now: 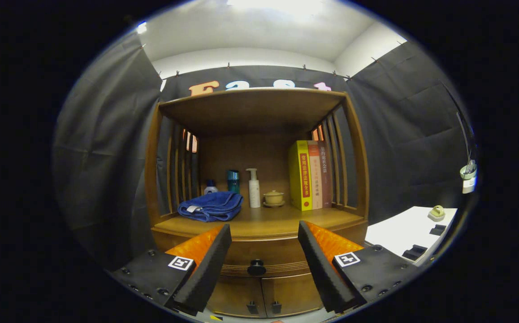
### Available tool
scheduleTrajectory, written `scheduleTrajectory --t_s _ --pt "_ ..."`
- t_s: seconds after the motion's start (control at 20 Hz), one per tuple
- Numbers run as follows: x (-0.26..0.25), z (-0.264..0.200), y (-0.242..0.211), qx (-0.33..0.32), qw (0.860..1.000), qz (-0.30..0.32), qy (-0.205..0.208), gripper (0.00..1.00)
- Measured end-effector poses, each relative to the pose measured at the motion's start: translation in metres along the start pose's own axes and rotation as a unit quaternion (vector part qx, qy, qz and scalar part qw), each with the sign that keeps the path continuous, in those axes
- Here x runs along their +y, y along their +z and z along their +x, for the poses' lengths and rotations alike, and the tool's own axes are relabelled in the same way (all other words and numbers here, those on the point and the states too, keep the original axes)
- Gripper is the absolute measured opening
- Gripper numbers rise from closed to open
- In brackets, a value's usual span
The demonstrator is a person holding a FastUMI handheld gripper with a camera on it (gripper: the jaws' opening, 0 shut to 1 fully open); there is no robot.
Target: Pull open the drawer, take out the items inside it, and place them on the countertop above the cabinet.
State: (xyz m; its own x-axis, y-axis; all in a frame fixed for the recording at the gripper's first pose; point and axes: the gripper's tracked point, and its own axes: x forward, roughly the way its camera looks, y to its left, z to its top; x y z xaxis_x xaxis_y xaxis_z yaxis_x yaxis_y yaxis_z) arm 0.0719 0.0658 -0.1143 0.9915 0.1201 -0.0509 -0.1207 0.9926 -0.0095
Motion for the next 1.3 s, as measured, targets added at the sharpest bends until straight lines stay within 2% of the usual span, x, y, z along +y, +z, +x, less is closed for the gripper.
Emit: scheduleTrajectory --t_s 0.25,0.45,0.9,1.1,1.3 --pt "0.010 0.026 -0.078 0.039 0.999 -0.001 0.022 0.98" --pt "0.009 0.040 -0.124 0.081 0.996 -0.004 0.023 0.98" --pt "0.000 0.055 -0.166 0.113 0.993 -0.018 0.018 0.95" --pt "0.000 0.062 -0.171 0.119 0.993 -0.026 0.012 0.81" --pt "-0.001 0.063 -0.176 0.120 0.992 -0.032 0.003 0.58"
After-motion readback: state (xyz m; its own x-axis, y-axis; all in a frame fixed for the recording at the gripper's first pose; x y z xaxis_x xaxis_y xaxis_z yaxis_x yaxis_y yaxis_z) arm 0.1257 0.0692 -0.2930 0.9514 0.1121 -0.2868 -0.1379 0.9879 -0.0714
